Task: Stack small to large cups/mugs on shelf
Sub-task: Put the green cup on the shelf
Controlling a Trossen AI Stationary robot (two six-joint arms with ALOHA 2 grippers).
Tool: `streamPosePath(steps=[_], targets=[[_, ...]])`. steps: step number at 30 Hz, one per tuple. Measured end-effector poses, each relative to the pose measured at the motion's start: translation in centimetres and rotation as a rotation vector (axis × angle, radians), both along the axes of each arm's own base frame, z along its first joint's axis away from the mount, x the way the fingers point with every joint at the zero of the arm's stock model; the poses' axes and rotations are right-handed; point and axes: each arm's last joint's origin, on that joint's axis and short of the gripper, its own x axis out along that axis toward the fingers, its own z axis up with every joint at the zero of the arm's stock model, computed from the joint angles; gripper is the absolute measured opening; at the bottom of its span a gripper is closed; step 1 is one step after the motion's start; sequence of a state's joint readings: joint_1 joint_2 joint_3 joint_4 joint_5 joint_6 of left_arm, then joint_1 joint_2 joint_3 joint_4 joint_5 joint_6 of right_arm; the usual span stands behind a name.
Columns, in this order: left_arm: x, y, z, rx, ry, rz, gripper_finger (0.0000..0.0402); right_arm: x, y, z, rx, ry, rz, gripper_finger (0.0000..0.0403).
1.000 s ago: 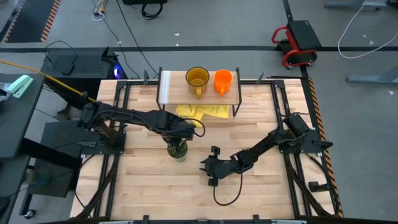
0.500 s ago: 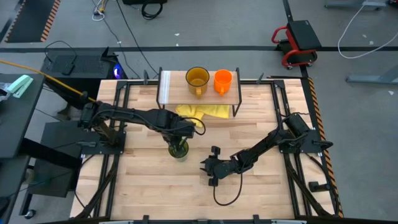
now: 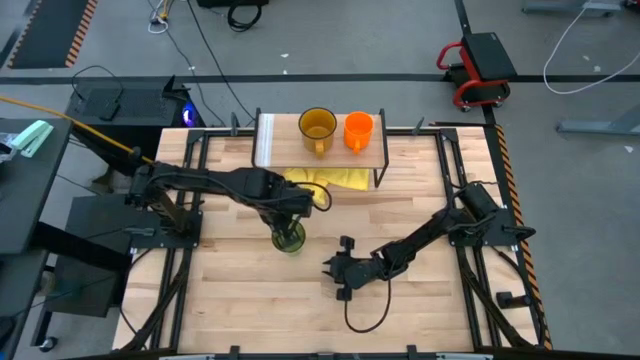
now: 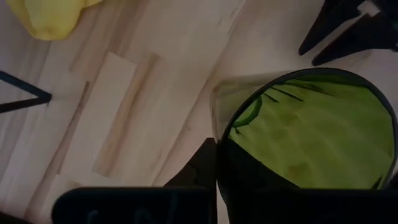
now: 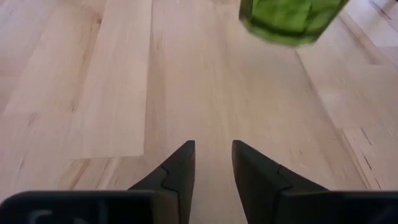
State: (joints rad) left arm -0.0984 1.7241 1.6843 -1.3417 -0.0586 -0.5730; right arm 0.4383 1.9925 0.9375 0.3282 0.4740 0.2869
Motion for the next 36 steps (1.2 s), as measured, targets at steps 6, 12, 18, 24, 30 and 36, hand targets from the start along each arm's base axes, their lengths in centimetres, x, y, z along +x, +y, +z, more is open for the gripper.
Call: streamPosePath(steps=[6, 12, 18, 24, 30, 36], targets=[[-0.6, 1.0, 2.8, 0.032, -0.011, 0.078, 0.0012, -1.0, 1.1, 2.1, -0.003, -0.011, 0.035, 0.0087], [-1.1, 2.6, 5.1, 0.055, -0.047, 0.131, 0.0012, -3.5, 2.8, 6.6, -0.111, -0.08, 0.041, 0.0048], [-1.4, 4.2, 7.1, 0.06, -0.107, 0.183, 0.0012, -6.5, 3.4, 11.1, -0.145, -0.179, 0.037, 0.0018], [-2.1, 6.2, 8.0, 0.096, -0.109, 0.236, 0.0012, -11.1, -0.1, 12.3, -0.048, -0.273, -0.032, 0.0006], [-2.4, 8.3, 8.1, 0.111, -0.097, 0.26, 0.0012, -16.7, -2.5, 10.0, 0.115, -0.475, 0.01, 0.0016], [-3.1, 10.8, 9.2, 0.127, -0.133, 0.316, 0.0012, -19.5, -4.1, 7.9, 0.164, -0.512, 0.03, 0.0011]])
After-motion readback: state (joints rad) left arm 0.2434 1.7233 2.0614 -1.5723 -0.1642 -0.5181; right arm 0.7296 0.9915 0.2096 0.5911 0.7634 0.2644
